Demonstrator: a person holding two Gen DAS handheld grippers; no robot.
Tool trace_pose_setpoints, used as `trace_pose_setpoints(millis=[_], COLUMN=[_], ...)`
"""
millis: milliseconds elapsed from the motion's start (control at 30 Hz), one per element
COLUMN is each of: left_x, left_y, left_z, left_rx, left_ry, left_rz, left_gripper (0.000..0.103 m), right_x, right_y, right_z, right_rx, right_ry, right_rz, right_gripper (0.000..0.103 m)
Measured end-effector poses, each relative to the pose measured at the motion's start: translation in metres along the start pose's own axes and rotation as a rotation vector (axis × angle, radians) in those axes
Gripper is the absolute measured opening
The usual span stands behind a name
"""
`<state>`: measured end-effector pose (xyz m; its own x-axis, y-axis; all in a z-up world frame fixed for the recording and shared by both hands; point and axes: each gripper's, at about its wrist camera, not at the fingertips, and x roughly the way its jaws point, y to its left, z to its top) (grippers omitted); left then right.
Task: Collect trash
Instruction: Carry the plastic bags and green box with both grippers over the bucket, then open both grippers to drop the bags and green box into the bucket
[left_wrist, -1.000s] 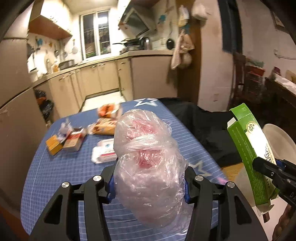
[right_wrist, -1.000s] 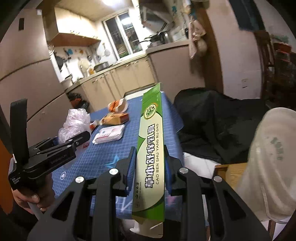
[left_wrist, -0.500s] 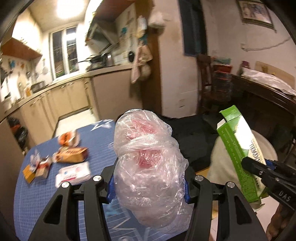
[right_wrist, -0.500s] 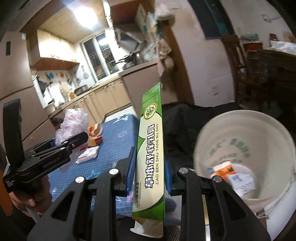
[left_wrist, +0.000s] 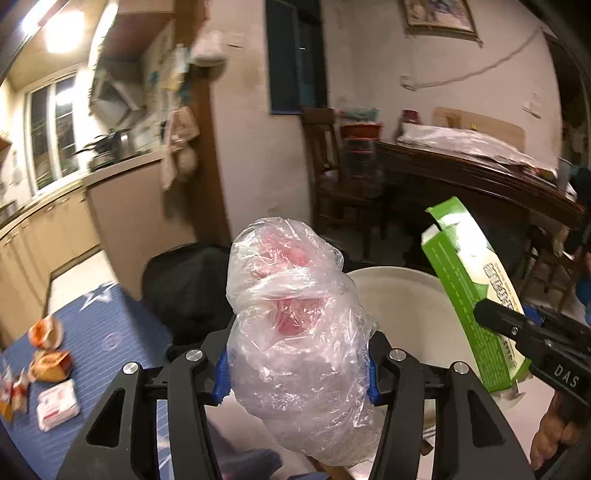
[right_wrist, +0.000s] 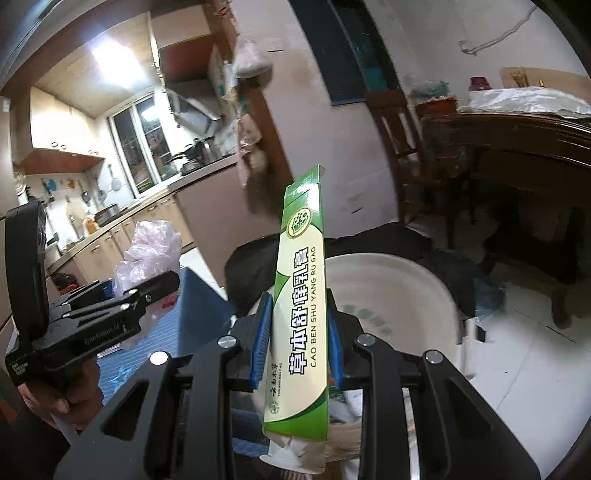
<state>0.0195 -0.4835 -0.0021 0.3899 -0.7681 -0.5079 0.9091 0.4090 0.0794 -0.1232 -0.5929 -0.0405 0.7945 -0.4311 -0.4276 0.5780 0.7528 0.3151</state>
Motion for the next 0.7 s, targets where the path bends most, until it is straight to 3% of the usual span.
trace_pose_setpoints(millis=[267, 467, 567, 633, 700], left_x=[0.058, 0.094, 0.103, 0.107, 0.111], left_y=[-0.053, -0.052, -0.052, -0.050, -0.049], left_z=[0.016, 0.019, 0.023, 0.024, 0.026], left_rx=[0.107, 0.087, 0.099, 0.107, 0.112], left_ry=[0.000, 0.043, 0.045, 0.058, 0.065], left_rz=[-0.129, -0.189, -0.185, -0.198, -0.198], left_gripper=[0.055, 0.055, 0.058, 0.064, 0.071], right_x=[0.027, 0.044, 0.054, 0.061, 0.064], right_y=[-0.046, -0.063, -0.065, -0.068, -0.069], right_z=[0.011, 0.011, 0.012, 0.014, 0.013], right_rx=[0.031, 0.039, 0.028, 0.022, 0.029], right_ry=[0.033, 0.063, 0.087, 0.102, 0.108], right_rz=[-0.065, -0.081, -0.075, -0.075, -0.084], right_gripper=[0.025, 0.025, 0.026, 0.029, 0.044])
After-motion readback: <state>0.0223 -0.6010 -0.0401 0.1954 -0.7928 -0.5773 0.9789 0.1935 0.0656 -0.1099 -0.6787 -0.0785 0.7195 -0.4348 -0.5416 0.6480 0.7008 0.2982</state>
